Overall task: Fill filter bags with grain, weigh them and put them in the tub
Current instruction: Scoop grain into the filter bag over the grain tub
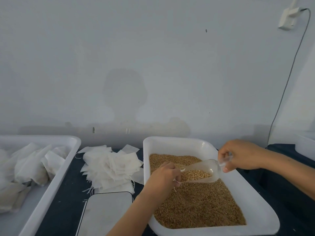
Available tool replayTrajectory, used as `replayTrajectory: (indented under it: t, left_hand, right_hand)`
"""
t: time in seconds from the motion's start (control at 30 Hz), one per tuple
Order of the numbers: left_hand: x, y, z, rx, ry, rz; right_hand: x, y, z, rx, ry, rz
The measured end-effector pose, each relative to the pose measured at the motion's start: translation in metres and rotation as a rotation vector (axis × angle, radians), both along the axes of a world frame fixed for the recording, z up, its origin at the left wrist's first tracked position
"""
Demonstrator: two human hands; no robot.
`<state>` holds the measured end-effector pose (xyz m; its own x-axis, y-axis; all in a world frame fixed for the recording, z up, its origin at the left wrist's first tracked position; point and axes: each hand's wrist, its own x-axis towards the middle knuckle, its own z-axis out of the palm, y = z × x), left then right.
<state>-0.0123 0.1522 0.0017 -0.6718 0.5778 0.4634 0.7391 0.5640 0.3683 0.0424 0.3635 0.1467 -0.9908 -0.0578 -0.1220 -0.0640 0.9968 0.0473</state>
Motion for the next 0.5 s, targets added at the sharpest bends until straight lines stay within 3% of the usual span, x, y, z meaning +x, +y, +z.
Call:
replayTrajectory:
  t: [0.5]
  left_hand:
    - [0.0020,-0.0015,0.0012,0.078,0.016,-0.018]
  right_hand:
    - [-0.0055,-0.0028,0.0049,0.054,-0.007,-0.015]
